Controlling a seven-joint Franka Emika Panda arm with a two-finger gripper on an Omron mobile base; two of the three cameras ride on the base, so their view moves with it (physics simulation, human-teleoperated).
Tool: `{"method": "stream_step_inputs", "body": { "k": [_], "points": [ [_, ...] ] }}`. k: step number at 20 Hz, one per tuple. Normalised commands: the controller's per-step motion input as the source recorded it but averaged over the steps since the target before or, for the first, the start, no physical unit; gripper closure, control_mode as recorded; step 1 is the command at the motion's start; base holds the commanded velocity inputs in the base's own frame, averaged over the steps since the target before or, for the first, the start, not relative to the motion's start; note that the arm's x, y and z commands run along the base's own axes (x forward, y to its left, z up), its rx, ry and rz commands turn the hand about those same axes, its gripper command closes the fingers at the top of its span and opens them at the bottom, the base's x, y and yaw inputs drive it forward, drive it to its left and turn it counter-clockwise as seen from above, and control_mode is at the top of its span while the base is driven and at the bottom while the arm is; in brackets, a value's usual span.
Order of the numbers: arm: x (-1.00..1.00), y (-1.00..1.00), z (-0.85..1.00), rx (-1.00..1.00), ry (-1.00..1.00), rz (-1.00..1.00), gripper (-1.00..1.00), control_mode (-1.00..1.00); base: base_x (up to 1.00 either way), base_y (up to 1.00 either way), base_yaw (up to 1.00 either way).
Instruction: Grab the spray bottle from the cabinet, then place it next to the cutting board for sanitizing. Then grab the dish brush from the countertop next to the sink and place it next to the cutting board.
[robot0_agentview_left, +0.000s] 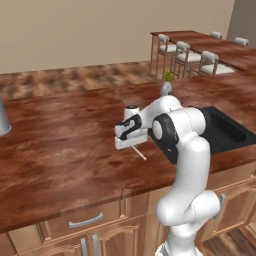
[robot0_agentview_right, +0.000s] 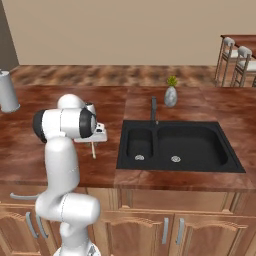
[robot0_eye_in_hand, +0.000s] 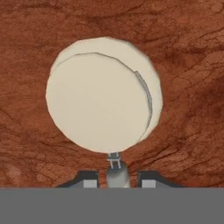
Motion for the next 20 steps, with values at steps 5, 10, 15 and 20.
{"method": "stream_step_inputs", "body": {
  "k": [5,10,15,20],
  "points": [
    [-0.06,0.19,-0.07,0.0,0.0,0.0,1.0,-1.0,0.0,0.0,0.0],
    [-0.39,0.07,0.26,0.0,-0.11,0.0,1.0,-1.0,0.0,0.0,0.0],
    [-0.93,-0.15,0.77,0.0,-0.29,0.05,1.0,-1.0,0.0,0.0,0.0],
    [-1.0,-0.41,0.78,0.05,-0.34,0.08,1.0,-1.0,0.0,0.0,0.0]
  ]
}}
